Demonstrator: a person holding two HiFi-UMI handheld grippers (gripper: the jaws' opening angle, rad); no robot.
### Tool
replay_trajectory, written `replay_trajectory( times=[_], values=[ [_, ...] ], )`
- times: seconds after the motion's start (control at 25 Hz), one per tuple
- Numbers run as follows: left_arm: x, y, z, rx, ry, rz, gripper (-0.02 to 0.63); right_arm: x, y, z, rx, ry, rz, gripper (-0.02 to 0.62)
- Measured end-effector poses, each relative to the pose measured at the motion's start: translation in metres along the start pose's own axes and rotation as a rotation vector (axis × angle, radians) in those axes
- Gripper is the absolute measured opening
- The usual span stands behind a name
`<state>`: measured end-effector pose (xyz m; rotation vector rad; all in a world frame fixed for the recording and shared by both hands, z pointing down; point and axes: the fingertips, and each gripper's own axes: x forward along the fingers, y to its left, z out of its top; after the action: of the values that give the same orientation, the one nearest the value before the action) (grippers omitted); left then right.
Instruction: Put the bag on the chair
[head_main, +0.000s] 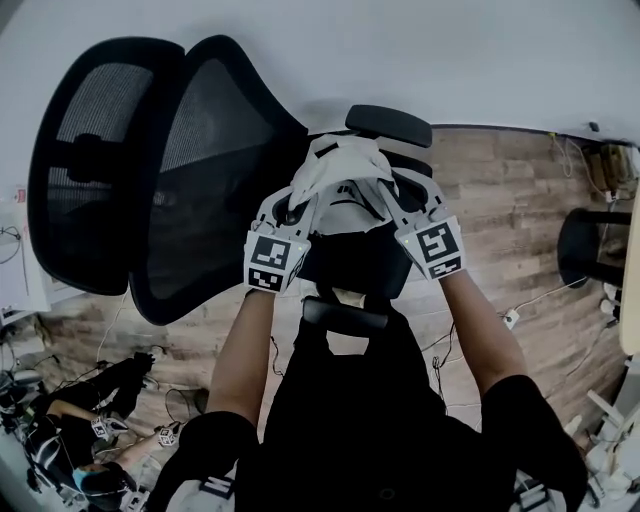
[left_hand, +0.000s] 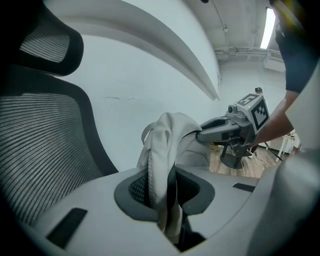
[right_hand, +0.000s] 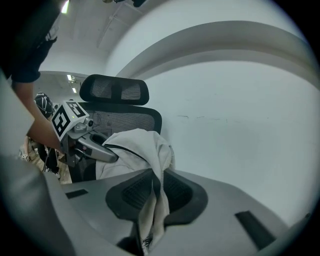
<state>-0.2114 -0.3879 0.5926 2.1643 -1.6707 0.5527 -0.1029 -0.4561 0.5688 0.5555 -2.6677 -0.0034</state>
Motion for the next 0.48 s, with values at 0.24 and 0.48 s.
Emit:
replay_trajectory(
  times=[0.24,0.48],
  values=[
    [0.012,0.019,-0.007,-0.058,0.004,0.028,0.084,0.019,-0.001,-0.003,-0.034,0.013,-0.004,0.087],
    [0.017,0.022,-0.005,-0.031,0.010,0.054,0.087,0.022,-0.004,-0.004,-0.073,-0.016,-0.023,0.089]
  ],
)
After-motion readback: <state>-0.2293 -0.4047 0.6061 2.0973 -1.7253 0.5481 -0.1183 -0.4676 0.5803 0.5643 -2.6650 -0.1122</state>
